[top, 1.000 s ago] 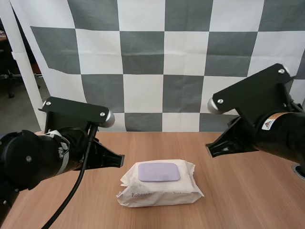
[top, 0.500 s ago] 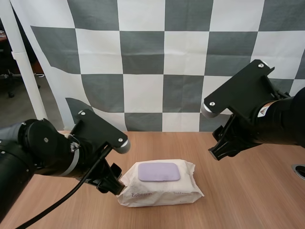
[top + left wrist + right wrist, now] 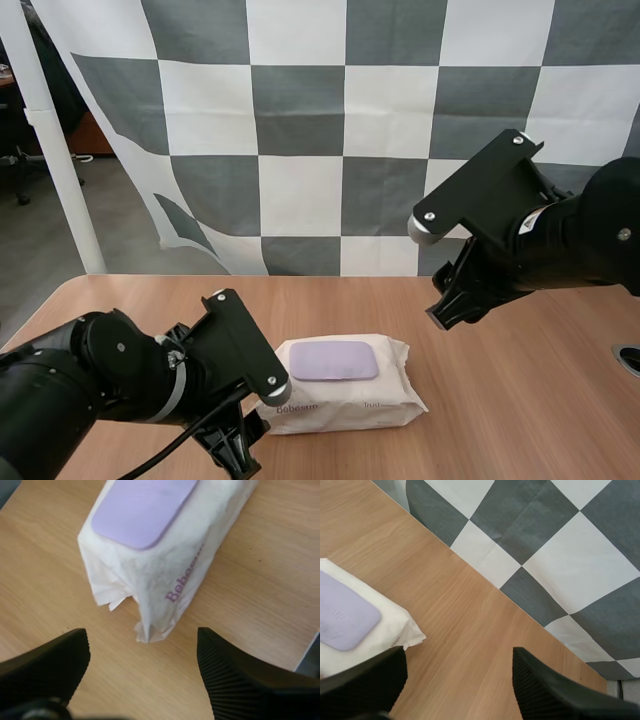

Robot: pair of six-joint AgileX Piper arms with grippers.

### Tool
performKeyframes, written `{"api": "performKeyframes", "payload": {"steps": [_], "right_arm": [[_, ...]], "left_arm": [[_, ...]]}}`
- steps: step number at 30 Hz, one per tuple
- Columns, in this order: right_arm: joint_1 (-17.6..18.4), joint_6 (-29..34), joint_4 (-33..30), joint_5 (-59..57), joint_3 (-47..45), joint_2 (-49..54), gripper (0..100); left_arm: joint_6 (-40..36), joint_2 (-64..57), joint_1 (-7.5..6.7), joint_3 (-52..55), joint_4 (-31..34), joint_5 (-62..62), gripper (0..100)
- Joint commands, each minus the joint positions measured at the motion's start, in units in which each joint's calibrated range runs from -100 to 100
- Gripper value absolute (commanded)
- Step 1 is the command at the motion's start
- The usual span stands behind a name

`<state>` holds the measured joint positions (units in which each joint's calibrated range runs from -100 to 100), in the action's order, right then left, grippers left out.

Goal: Open the wet wipes lid

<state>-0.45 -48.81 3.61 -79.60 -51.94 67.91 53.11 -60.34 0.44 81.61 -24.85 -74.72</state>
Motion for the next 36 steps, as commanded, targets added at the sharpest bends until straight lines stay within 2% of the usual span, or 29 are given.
{"api": "performKeyframes", "payload": {"steps": [1, 5, 9, 15, 19, 25, 26, 28, 31, 32, 36], "right_arm": [[0.0, 0.0, 0.1, 0.4, 0.1, -0.1, 100], [0.0, -0.2, 0.1, 1.0, 0.1, -0.3, 100], [0.0, -0.8, 0.3, 1.0, 0.1, -0.3, 100], [0.0, -0.8, 0.3, 1.0, 0.1, -0.3, 100], [0.0, -0.8, 0.3, 1.0, 0.1, -0.3, 100], [0.0, -0.8, 1.7, 1.0, 0.1, -0.3, 100], [0.0, -0.8, 1.8, 0.8, 0.1, -0.3, 100], [0.0, -0.8, 2.2, 0.2, 0.1, -0.3, 100], [0.0, -0.8, 2.6, -1.3, 0.1, -0.3, 100], [0.0, -0.8, 3.1, -1.9, 0.1, -0.3, 100], [0.0, -4.2, 7.9, -6.4, 0.1, -0.3, 100]], "left_arm": [[6.5, 1.2, -0.02, 0.9, -3.5, 5.0, 100], [12.6, 6.7, -0.02, 3.7, -9.1, 12.7, 100], [20.7, 15.5, -0.02, 5.2, -19.0, 19.6, 100], [33.2, 27.2, -0.02, 5.2, -33.8, 22.6, 100], [39.9, 34.0, -0.02, 5.2, -40.4, 22.9, 100], [40.2, 40.9, -0.02, 3.8, -42.5, 17.8, 99], [40.2, 41.6, -0.02, 3.3, -42.8, 16.6, 91], [40.2, 42.5, -0.02, 2.3, -43.7, 14.6, 64], [40.2, 42.7, -0.02, 1.5, -43.9, 13.6, 8], [40.2, 42.7, -0.02, 1.3, -43.9, 13.0, 0], [40.2, 42.7, -0.02, 1.0, -43.9, 11.3, 0]]}}
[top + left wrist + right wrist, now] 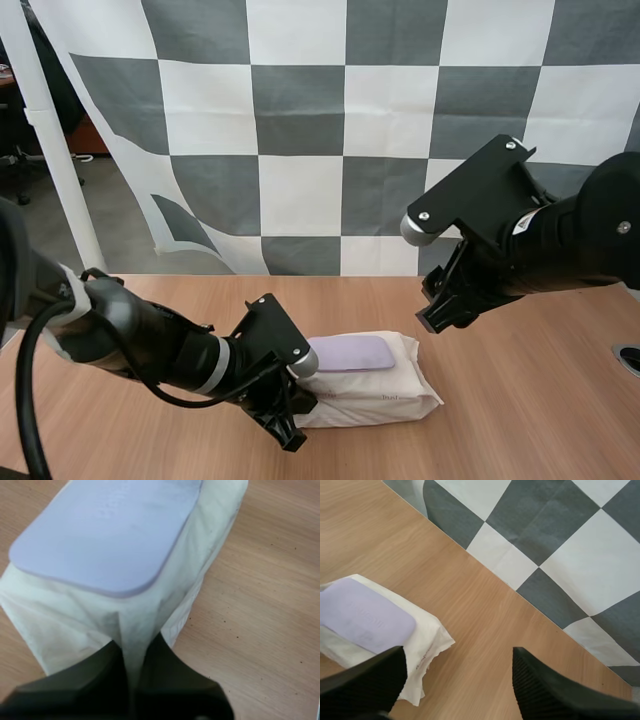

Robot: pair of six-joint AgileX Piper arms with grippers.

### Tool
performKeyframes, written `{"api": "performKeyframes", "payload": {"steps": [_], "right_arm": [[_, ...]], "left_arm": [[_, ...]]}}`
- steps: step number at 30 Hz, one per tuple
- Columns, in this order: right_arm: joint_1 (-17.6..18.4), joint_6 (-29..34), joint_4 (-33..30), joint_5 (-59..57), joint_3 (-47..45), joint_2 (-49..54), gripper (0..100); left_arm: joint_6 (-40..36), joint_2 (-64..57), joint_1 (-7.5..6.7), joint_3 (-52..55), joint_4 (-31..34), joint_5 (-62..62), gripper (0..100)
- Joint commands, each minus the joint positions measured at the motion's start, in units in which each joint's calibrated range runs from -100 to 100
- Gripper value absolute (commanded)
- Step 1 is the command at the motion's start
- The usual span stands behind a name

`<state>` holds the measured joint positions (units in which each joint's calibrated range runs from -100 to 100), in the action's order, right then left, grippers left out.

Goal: Open the wet wipes lid

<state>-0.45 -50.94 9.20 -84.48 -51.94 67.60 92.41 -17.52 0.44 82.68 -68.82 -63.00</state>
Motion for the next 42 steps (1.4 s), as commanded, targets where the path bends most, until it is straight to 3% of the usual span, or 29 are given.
{"api": "performKeyframes", "payload": {"steps": [1, 5, 18, 42], "right_arm": [[0.0, -3.9, 4.5, -3.0, 0.1, 0.0, 100], [0.0, -12.6, 11.3, -7.5, -1.2, -0.1, 100], [0.0, -32.2, 13.7, -3.9, -9.4, -8.3, 100], [0.0, -44.9, 24.6, 10.0, -12.8, -22.7, 100]], "left_arm": [[0.8, -0.1, -0.02, -0.1, 0.0, -0.6, 0], [0.8, -0.1, -0.02, -0.1, 0.0, -2.3, 0], [0.8, -0.2, -0.02, -1.2, 1.9, -8.4, 0], [0.8, -0.2, -0.02, -1.4, 3.2, -8.3, 0]]}}
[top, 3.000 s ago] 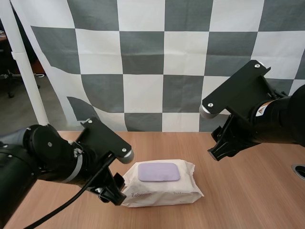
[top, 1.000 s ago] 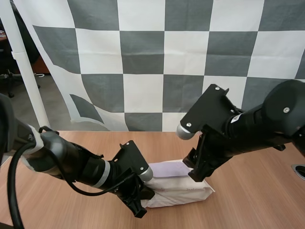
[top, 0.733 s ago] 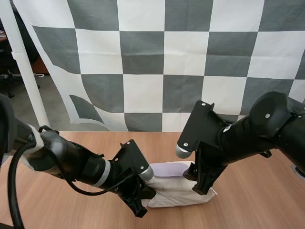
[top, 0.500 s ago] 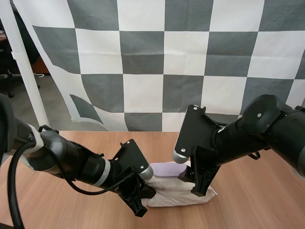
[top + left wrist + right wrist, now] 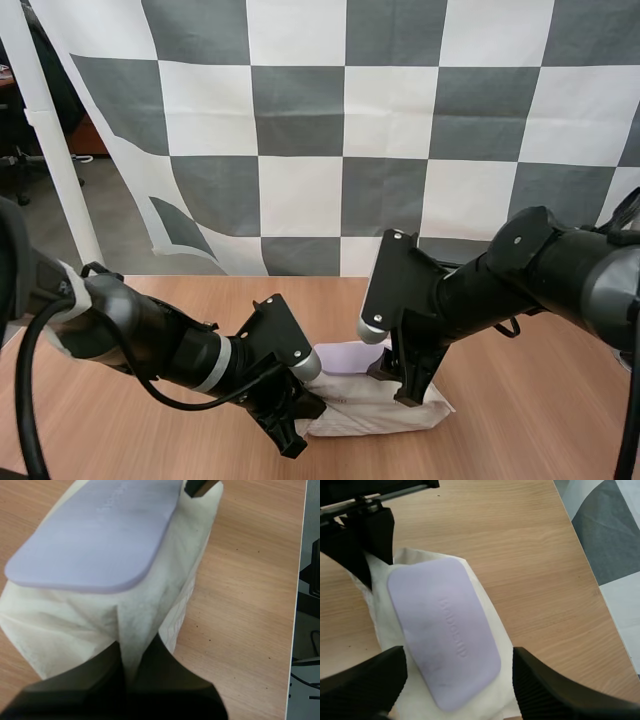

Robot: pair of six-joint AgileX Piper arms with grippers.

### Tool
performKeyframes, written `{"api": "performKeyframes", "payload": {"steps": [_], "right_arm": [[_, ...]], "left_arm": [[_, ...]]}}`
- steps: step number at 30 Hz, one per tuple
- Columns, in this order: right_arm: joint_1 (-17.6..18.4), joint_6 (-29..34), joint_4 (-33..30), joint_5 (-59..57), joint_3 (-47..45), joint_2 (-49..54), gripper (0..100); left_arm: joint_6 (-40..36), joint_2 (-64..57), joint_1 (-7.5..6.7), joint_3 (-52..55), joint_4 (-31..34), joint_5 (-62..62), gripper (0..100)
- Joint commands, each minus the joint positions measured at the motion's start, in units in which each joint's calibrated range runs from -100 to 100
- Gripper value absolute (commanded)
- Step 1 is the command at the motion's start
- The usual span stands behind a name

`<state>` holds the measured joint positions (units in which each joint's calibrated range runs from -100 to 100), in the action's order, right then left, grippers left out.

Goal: Open the wet wipes lid

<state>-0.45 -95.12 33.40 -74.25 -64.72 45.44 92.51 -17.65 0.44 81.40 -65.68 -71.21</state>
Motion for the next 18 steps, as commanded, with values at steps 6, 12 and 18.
{"api": "performKeyframes", "payload": {"steps": [6, 12, 18], "right_arm": [[0.2, -2.0, 0.9, -0.1, -0.1, -1.7, 100], [3.9, -0.7, -0.2, 4.6, -0.1, -1.7, 100], [6.9, 4.6, -6.7, 9.0, -0.1, -1.7, 100]], "left_arm": [[0.8, -0.1, -0.02, -0.1, 0.1, 0.0, 0], [0.8, -0.1, -0.02, -0.1, 0.3, 0.0, 0], [0.8, -0.1, -0.02, -0.1, 1.1, 0.0, 0]]}}
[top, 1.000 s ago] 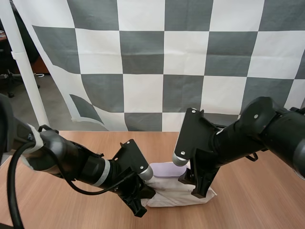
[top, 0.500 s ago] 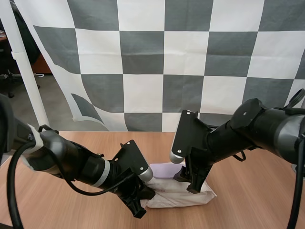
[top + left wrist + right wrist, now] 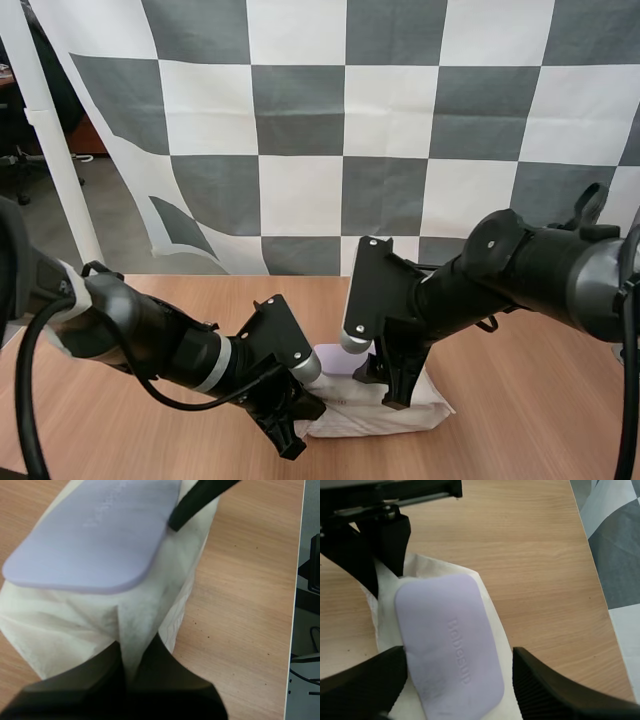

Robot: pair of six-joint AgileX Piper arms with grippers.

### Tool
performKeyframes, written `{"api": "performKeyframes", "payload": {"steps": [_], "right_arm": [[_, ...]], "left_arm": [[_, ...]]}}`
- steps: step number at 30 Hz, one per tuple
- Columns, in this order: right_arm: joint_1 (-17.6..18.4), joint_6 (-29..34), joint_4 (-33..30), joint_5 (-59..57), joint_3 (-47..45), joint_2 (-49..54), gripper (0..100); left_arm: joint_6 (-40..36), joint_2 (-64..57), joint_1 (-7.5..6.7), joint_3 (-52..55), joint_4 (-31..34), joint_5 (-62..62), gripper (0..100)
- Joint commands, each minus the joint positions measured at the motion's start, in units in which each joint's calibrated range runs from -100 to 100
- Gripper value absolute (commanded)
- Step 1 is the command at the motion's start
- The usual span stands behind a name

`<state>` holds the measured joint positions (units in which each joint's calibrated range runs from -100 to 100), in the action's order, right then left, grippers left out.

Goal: Open the wet wipes lid

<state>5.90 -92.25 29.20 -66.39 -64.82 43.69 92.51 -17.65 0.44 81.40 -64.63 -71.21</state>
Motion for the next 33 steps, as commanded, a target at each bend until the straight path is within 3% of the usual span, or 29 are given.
{"api": "performKeyframes", "payload": {"steps": [1, 8, 14, 15, 19, 24, 33], "right_arm": [[0.6, 1.8, -2.9, 1.1, 0.0, 0.0, 100], [0.6, 1.8, -5.1, 3.4, -3.9, 0.0, 100], [0.6, 1.7, -3.4, 4.1, -3.6, 0.0, 100], [0.6, 1.8, -3.4, 4.1, -3.6, 0.0, 94], [0.6, 1.9, -3.0, 1.2, -3.6, 0.0, 50], [0.6, 2.0, -2.9, 1.0, -3.6, 0.0, 1], [0.6, 1.7, 0.6, 4.6, -1.9, 0.0, 0]], "left_arm": [[0.8, -0.1, -0.02, -0.1, 0.0, 0.0, 0], [0.8, -0.1, -0.02, -0.1, 0.0, 0.0, 0], [0.8, -0.1, -0.02, -0.1, 0.1, 0.0, 0], [0.8, -0.1, -0.02, -0.1, 0.1, 0.0, 0], [0.8, -0.1, -0.02, -0.1, 0.1, 0.0, 0], [0.8, -0.1, -0.02, -0.1, 0.1, 0.0, 0], [0.8, -0.1, -0.02, -0.1, 1.0, 0.0, 0]]}}
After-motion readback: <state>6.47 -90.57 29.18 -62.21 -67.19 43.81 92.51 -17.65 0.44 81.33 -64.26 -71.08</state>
